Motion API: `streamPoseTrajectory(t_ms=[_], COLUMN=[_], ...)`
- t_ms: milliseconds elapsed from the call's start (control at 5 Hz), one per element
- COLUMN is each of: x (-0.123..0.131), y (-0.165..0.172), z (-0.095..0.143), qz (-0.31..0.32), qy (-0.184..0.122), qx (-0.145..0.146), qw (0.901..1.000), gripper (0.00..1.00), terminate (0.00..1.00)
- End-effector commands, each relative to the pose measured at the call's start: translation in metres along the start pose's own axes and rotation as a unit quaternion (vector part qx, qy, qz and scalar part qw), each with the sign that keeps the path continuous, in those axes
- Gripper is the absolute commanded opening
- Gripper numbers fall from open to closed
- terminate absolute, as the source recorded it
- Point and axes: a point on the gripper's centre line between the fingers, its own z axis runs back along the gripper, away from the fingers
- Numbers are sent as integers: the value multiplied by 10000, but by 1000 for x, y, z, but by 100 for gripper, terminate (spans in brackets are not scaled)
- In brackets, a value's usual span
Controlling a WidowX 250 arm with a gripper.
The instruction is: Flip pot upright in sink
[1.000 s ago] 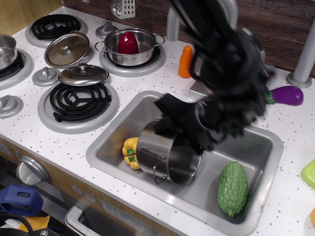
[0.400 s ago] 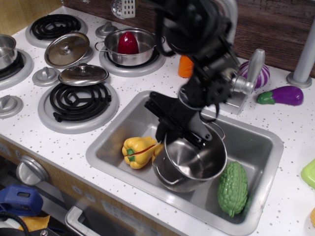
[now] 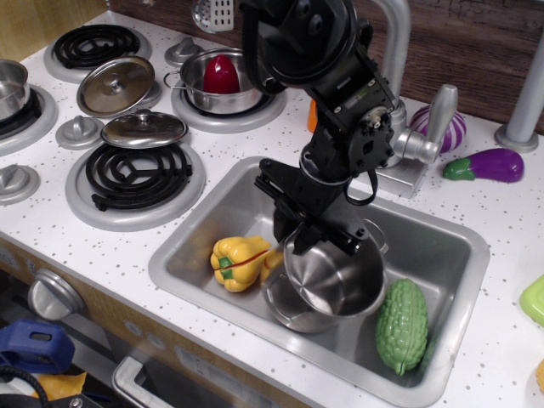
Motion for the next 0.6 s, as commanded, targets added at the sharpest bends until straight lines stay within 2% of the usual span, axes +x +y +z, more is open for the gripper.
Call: streamPoseTrajectory(t_ms=[0, 200, 400], x=[11, 11, 11], y=[5, 5, 5], z=[17, 17, 17], qz=[98, 98, 98], qy=[-325, -325, -325], qx=[-30, -30, -30], qw=[9994, 9994, 9994], gripper=[100, 100, 100], terminate=[0, 0, 100])
